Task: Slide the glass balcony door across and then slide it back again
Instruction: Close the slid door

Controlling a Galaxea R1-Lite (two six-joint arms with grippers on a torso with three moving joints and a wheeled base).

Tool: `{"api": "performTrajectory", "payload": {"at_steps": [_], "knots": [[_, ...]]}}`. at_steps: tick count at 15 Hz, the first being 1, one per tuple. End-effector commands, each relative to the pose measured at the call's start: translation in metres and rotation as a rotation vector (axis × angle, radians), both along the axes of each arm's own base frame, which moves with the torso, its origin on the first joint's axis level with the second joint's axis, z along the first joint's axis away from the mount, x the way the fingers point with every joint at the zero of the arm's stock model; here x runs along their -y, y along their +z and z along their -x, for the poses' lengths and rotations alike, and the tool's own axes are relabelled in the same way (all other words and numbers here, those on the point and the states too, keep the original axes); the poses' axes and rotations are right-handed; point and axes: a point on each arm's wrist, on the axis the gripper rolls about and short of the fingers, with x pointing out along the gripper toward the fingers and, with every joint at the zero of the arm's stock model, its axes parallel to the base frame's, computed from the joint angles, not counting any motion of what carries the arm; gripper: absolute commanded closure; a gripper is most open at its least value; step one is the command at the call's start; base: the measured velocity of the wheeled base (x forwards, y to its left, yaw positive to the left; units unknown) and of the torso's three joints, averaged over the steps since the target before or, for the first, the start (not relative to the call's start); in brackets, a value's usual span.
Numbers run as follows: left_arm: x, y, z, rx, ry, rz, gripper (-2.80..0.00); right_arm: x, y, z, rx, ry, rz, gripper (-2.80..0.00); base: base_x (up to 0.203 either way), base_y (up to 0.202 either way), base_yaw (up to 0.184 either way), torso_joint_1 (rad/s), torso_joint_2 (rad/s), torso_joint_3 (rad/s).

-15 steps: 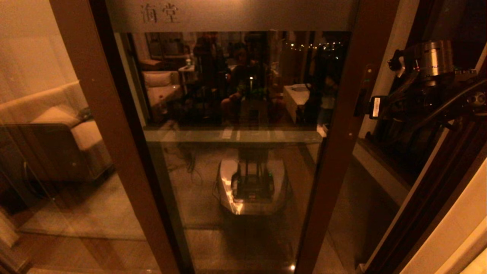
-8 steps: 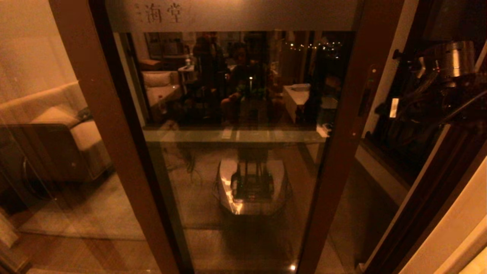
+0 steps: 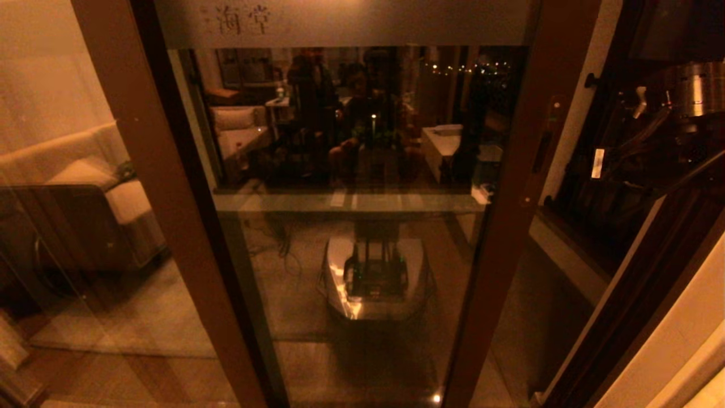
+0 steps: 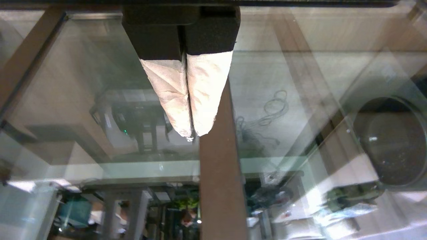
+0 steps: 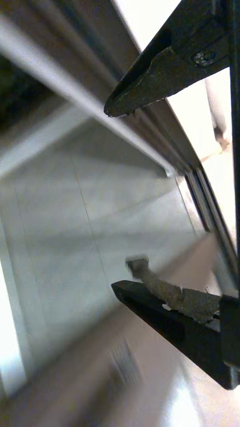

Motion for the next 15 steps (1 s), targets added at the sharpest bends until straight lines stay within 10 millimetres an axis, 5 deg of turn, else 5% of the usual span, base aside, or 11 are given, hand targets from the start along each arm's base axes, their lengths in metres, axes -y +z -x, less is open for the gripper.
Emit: {"api": "performTrajectory", "payload": {"at_steps": [1,8,9,15], "knots": [[0.0,-0.01,-0.003,-0.034,0.0,0.0,0.0,-0.003,0.006,0.01,0.017,0.016,-0.004,-2.8,0.0,0.0,0.0,0.0,0.0,0.0],[0.0,-0.01,-0.003,-0.034,0.0,0.0,0.0,-0.019,0.018,0.019,0.054,0.126,-0.03,-2.8,0.0,0.0,0.0,0.0,0.0,0.0],[0.0,-0.01,-0.003,-0.034,0.0,0.0,0.0,-0.023,0.018,0.019,0.055,0.136,-0.029,0.0,0.0,0.0,0.0,0.0,0.0,0.0],[0.0,-0.01,-0.003,-0.034,0.0,0.0,0.0,-0.036,0.026,0.016,0.083,0.164,-0.026,0.0,0.0,0.0,0.0,0.0,0.0,0.0]]}}
